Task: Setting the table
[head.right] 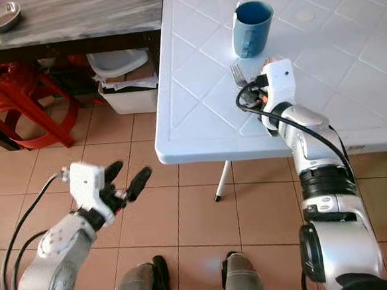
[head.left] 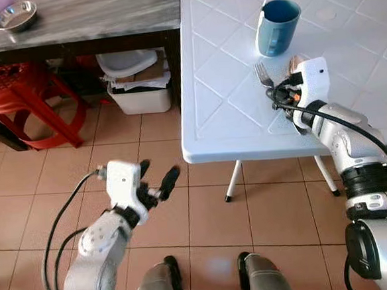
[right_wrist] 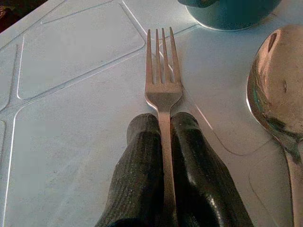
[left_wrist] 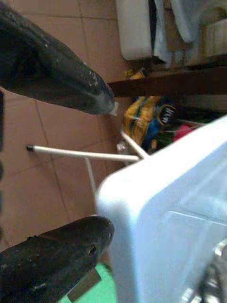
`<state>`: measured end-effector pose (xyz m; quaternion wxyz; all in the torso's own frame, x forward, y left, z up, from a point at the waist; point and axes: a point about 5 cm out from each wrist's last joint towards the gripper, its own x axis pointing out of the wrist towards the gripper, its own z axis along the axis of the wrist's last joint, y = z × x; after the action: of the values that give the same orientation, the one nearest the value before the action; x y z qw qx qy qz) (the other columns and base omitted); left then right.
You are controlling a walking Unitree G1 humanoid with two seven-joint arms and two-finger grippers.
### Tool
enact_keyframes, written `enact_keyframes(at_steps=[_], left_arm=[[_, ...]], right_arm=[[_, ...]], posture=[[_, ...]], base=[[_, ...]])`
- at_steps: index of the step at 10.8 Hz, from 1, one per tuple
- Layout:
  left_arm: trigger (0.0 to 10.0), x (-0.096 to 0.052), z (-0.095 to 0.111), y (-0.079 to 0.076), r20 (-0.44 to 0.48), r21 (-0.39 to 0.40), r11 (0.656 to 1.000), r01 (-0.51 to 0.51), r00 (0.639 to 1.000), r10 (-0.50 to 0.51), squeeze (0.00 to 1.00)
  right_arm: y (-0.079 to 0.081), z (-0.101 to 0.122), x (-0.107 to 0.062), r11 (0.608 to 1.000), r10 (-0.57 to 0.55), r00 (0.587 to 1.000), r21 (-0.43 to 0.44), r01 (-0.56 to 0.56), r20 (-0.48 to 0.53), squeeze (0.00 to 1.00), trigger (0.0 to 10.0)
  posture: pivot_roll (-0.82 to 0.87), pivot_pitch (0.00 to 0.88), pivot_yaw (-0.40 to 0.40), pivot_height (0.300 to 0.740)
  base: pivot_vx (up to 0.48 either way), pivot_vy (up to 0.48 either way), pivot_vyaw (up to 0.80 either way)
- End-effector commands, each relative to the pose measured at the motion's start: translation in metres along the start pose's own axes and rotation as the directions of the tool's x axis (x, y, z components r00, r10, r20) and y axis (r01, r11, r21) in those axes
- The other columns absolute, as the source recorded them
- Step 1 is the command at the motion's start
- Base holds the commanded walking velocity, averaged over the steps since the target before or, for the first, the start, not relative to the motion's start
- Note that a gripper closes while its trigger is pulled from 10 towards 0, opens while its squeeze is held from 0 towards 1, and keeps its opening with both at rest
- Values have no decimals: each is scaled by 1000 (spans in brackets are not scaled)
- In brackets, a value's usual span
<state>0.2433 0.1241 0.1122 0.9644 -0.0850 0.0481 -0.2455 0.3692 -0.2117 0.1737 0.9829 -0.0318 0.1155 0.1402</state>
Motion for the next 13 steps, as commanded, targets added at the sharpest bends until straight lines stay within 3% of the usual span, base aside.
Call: enact_keyframes(at_steps=[1, 3, 6, 7, 10, 11, 13], left_arm=[[10000, 0, 3, -2, 15, -8, 1000, 11, 1000, -11, 0], [10000, 4, 3, -5, 20, -13, 999, 30, 999, -30, 0], [10000, 7, -12, 16, -17, 40, 990, -135, 991, 136, 0], [10000, 8, -14, 21, -17, 76, 979, -191, 981, 193, 0], [10000, 11, -16, 23, 6, 91, 970, -224, 974, 224, 0], [10000, 17, -11, 29, 56, 81, 951, -298, 954, 294, 0], [10000, 25, -7, 32, 79, 93, 940, -327, 944, 321, 0]], right_arm=[[2, -70, -6, 996, -24, 965, 80, 47, -263, 0, 0], [5, -78, -9, 987, -42, 961, 136, 81, -273, 0, 0], [36, -65, -12, 966, -43, 994, 250, 68, -103, 0, 0], [50, -60, -15, 975, -40, 997, 217, 52, -60, 0, 0], [61, -57, -23, 973, -57, 997, 224, 65, -42, 0, 0], [80, -51, -37, 961, -185, 975, 228, 153, 126, 0, 0], [74, -53, -42, 958, -228, 962, 210, 194, 151, 0, 0]], posture=[[-24, 211, 98, 740], [-35, 192, 92, 740], [-53, 161, 70, 740], [-55, 155, 68, 740], [-62, 139, 61, 740], [-71, 109, 59, 740], [-79, 91, 63, 740]], base=[[0, 0, 0], [0, 0, 0], [0, 160, 0], [0, 480, 0], [0, 480, 0], [0, 472, 0], [0, 450, 0]])
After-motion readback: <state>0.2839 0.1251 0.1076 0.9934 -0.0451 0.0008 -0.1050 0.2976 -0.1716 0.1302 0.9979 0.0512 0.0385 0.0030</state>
